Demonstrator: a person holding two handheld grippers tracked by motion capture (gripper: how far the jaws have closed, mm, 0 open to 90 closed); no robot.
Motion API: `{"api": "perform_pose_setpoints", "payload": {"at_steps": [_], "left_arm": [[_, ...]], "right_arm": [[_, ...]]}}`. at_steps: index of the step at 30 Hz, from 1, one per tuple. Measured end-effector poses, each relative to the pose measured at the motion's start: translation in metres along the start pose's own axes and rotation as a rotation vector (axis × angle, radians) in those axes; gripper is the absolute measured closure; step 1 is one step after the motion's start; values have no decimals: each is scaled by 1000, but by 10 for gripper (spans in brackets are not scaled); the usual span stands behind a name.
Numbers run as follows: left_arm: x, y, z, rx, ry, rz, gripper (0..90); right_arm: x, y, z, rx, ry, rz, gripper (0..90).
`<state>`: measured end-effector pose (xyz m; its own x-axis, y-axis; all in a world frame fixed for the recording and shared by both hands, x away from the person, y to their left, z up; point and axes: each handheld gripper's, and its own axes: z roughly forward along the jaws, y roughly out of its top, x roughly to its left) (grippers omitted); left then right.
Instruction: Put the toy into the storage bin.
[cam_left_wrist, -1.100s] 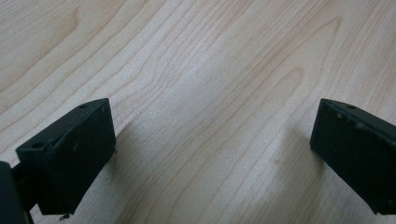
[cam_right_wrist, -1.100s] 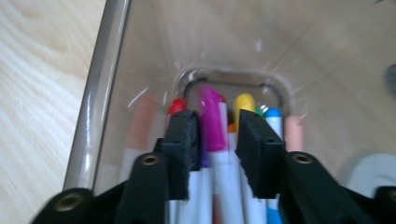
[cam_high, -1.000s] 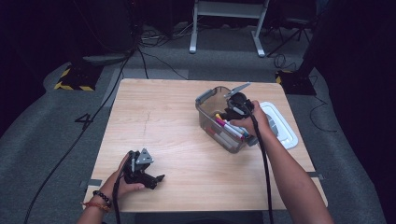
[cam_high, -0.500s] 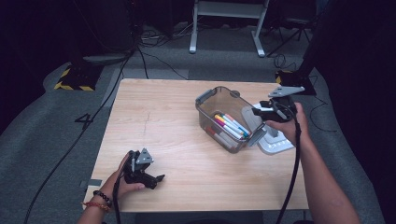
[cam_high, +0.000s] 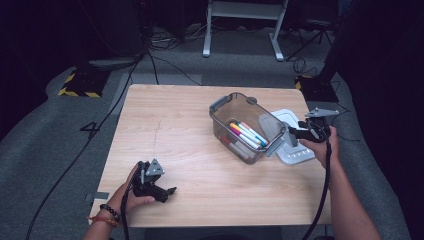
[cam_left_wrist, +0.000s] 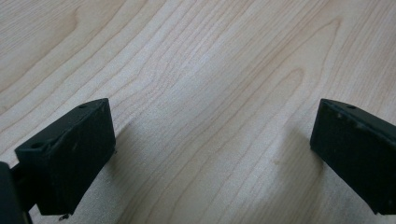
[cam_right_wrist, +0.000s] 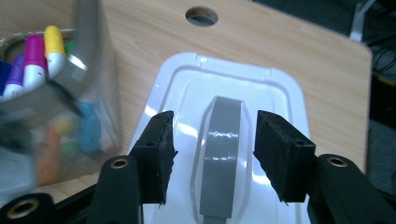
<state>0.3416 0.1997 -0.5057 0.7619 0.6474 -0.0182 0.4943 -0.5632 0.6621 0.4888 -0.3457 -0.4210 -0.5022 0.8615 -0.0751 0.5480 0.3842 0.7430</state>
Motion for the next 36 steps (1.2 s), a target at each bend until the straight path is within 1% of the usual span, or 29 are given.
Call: {"api": "perform_pose_setpoints", "payload": {"at_steps": [1, 3, 4, 5, 8, 10, 11, 12, 13, 14, 15, 18, 19, 20, 23, 27, 32, 36], "left_arm": [[0, 0, 0, 0, 1, 1, 3], [0, 0, 0, 0, 1, 0, 4], [0, 0, 0, -1, 1, 0, 4], [0, 0, 0, -1, 2, 0, 4], [0, 0, 0, -1, 1, 0, 4], [0, 0, 0, -1, 2, 0, 4], [0, 0, 0, 0, 1, 0, 4], [0, 0, 0, -1, 1, 0, 4], [0, 0, 0, 0, 1, 0, 4], [0, 0, 0, -1, 1, 0, 4], [0, 0, 0, 0, 2, 1, 4], [0, 0, 0, -1, 1, 0, 4], [0, 0, 0, -1, 1, 0, 4], [0, 0, 0, -1, 1, 0, 4], [0, 0, 0, -1, 2, 0, 4], [0, 0, 0, -1, 1, 0, 4], [-1, 0, 0, -2, 6, -3, 5], [0, 0, 0, -1, 8, -1, 5]], "right_arm": [[-2, -3, 5, 7, 10, 14, 460], [-5, -10, 13, 9, 13, 28, 453], [-6, -12, 19, 19, 32, 40, 445], [-7, -14, 21, 32, 33, 40, 436], [-9, -18, 31, 70, -4, 22, 447], [-12, -22, 39, 85, 5, 37, 496], [-13, -25, 43, 93, 20, 33, 524], [-14, -27, 45, 97, 18, 28, 564], [-14, -31, 49, 112, 34, 19, 618], [-14, -33, 51, 123, 53, 11, 651], [-14, -33, 50, 108, 62, 10, 654], [-11, -34, 48, 115, 111, 3, 663], [-10, -35, 48, 110, 112, 3, 666], [-9, -35, 47, 108, 123, 11, 666], [-5, -37, 46, 108, 156, 8, 670], [9, -37, 42, 122, 197, -30, 671], [28, -38, 37, 141, 215, -54, 668], [31, -41, 33, 140, 219, -40, 667]]}}
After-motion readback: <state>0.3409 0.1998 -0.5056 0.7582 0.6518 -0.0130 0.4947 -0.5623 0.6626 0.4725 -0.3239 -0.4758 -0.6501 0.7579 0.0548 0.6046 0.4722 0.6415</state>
